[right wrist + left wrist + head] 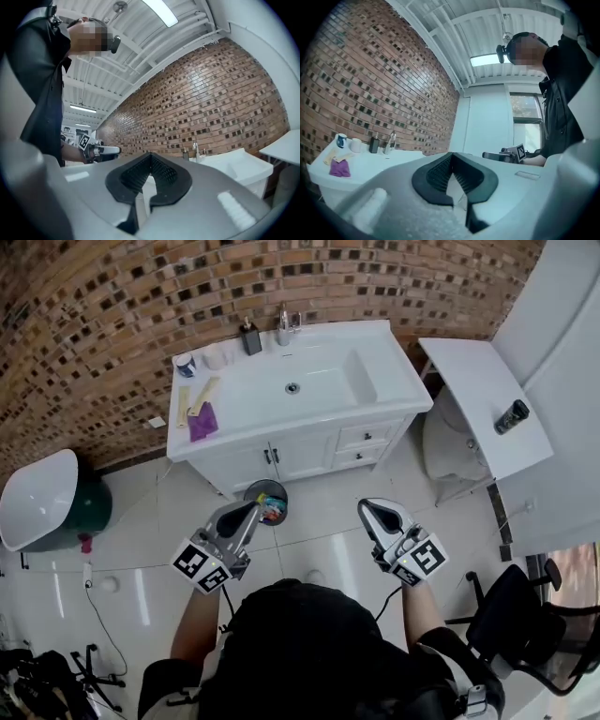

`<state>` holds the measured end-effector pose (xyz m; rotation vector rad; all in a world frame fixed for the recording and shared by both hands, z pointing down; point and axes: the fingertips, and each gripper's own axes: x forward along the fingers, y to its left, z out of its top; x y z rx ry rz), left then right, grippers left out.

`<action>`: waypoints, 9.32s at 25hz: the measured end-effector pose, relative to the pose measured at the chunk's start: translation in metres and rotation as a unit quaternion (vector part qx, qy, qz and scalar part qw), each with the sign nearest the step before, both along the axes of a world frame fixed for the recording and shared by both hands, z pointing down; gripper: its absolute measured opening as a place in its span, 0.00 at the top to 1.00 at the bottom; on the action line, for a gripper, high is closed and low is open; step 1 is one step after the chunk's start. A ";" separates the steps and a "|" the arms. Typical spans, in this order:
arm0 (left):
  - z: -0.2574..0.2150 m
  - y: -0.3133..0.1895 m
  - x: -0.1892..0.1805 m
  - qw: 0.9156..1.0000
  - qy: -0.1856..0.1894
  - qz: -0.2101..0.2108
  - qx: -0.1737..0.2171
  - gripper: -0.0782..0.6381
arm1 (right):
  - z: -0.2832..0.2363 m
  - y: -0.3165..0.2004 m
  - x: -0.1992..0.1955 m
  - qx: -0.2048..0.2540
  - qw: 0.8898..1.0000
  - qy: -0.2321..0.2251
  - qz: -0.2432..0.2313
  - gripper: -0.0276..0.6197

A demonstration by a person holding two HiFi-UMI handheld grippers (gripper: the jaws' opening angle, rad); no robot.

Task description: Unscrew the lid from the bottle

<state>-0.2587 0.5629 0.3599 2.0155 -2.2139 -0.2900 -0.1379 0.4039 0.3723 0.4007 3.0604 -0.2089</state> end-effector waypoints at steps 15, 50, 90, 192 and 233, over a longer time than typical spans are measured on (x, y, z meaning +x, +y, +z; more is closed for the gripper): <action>0.002 -0.163 0.083 0.983 -0.019 0.182 0.003 0.89 | -0.013 -0.087 0.091 0.006 0.990 0.000 0.143 0.95; -0.016 -0.378 0.077 0.888 -0.029 0.454 0.067 0.89 | -0.042 -0.222 0.114 0.032 0.902 0.002 0.431 0.95; 0.016 -0.598 0.319 0.908 -0.030 0.416 0.028 0.89 | -0.023 -0.437 0.367 0.026 0.891 -0.028 0.452 0.95; 0.271 -0.978 0.286 0.847 -0.116 0.507 -0.110 0.38 | 0.135 -0.813 0.153 -0.014 0.918 0.058 0.393 0.19; 0.272 -0.973 0.287 0.813 -0.094 0.565 -0.102 0.39 | 0.142 -0.805 0.119 0.033 0.985 0.073 0.156 0.24</action>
